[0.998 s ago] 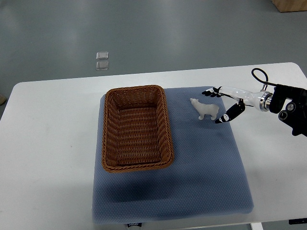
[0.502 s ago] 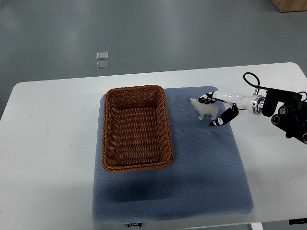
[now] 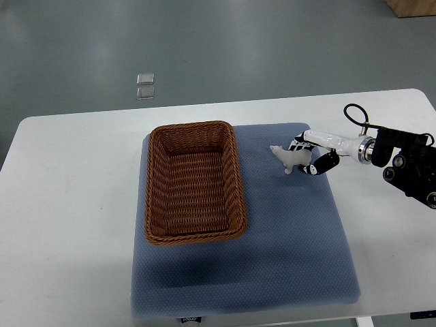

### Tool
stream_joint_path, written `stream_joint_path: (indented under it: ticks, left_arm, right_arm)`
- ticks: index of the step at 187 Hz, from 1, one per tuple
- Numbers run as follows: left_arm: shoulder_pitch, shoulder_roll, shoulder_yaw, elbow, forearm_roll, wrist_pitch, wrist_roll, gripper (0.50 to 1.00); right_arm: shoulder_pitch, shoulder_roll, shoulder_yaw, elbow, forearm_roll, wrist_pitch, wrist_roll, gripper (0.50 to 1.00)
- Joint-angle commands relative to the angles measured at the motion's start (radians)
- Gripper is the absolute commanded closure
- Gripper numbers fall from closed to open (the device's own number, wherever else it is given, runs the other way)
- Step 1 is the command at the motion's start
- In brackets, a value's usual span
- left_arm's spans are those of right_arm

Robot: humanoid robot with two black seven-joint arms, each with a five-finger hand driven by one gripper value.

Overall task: Place white bear in brown basket with right hand
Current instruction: 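Close the right hand fingers around the white polar bear, then lift the bear and carry it over the brown wicker basket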

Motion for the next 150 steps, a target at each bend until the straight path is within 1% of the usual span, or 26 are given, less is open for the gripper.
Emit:
stream_joint_path:
  ticks: [1, 3, 13, 14, 47, 78, 101, 130, 150]
  left_arm:
    - [0.000, 0.000, -0.001, 0.000, 0.000, 0.000, 0.000, 0.500]
    - [0.000, 0.000, -0.001, 0.000, 0.000, 0.000, 0.000, 0.500]
    - [0.000, 0.000, -0.001, 0.000, 0.000, 0.000, 0.000, 0.500]
    - [0.000, 0.000, -0.001, 0.000, 0.000, 0.000, 0.000, 0.500]
    - [0.000, 0.000, -0.001, 0.000, 0.000, 0.000, 0.000, 0.500]
    - [0.000, 0.000, -0.001, 0.000, 0.000, 0.000, 0.000, 0.500]
    - [0.000, 0.000, 0.001, 0.000, 0.000, 0.000, 0.000, 0.500]
    - [0.000, 0.000, -0.001, 0.000, 0.000, 0.000, 0.000, 0.500]
    - [0.000, 0.000, 0.001, 0.000, 0.000, 0.000, 0.000, 0.500]
  right_arm:
    - [0.003, 0.000, -0.019, 0.000, -0.011, -0.021, -0.002, 0.975]
    - [0.003, 0.000, -0.021, 0.000, -0.012, -0.027, -0.002, 0.983]
    - [0.003, 0.000, -0.021, 0.000, -0.012, -0.027, -0.002, 0.983]
    - [0.003, 0.000, -0.026, 0.000, -0.015, -0.045, -0.002, 1.000]
    - [0.027, -0.003, -0.026, 0.014, -0.014, -0.073, 0.005, 1.000]
    - [0.098, -0.032, -0.027, 0.141, -0.012, -0.074, 0.005, 1.000]
    - [0.165, -0.038, -0.069, 0.193, -0.014, -0.071, 0.005, 1.000]
    - [0.248, -0.011, -0.158, 0.210, -0.012, -0.073, 0.006, 1.000]
    - [0.282, 0.052, -0.210, 0.209, -0.015, -0.071, 0.006, 1.000]
